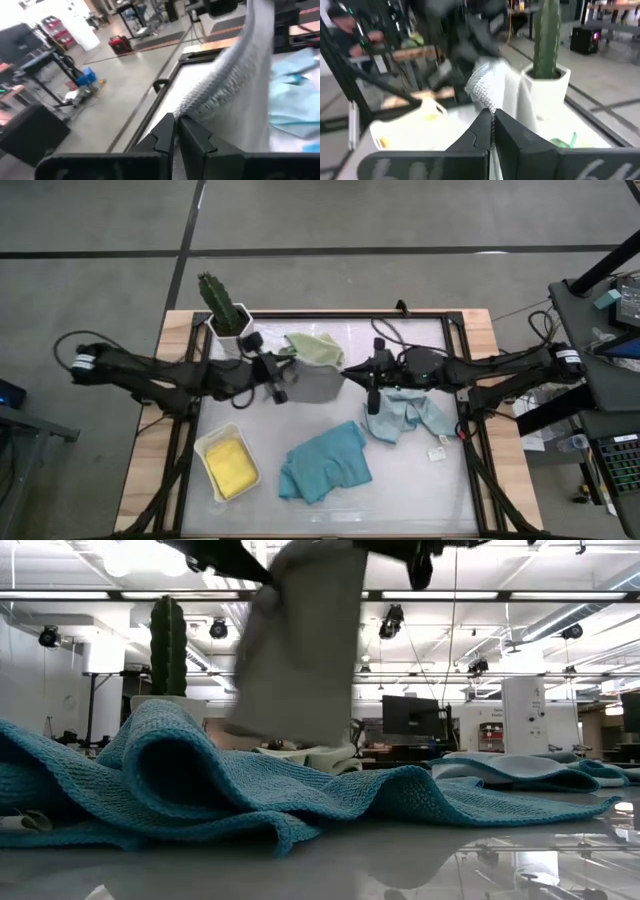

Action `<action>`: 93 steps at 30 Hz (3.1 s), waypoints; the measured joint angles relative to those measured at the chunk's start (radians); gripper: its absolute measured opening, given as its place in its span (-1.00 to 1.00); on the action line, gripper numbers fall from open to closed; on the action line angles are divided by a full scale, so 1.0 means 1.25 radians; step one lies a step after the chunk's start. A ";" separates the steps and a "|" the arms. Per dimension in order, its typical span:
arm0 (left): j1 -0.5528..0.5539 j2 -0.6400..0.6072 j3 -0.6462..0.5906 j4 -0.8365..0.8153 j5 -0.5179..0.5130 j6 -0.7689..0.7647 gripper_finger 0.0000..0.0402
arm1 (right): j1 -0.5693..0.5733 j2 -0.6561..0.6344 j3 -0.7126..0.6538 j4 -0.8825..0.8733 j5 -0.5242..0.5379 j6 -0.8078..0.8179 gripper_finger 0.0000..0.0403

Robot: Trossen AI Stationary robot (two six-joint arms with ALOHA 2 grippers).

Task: Fold microfiber towels
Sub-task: Fold the gray microfiber towel

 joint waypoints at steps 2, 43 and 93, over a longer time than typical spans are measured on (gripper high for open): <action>0.002 -0.034 0.000 -0.059 0.026 -0.051 -0.96 | -0.004 0.029 0.000 -0.014 0.024 0.000 -0.96; -0.073 0.552 -0.015 0.153 0.266 -0.158 -0.11 | -0.067 0.099 0.000 -0.262 0.151 0.067 -0.96; 0.133 0.195 -0.206 0.117 0.252 -0.347 -0.39 | -0.068 0.099 -0.001 -0.289 0.150 0.028 -0.96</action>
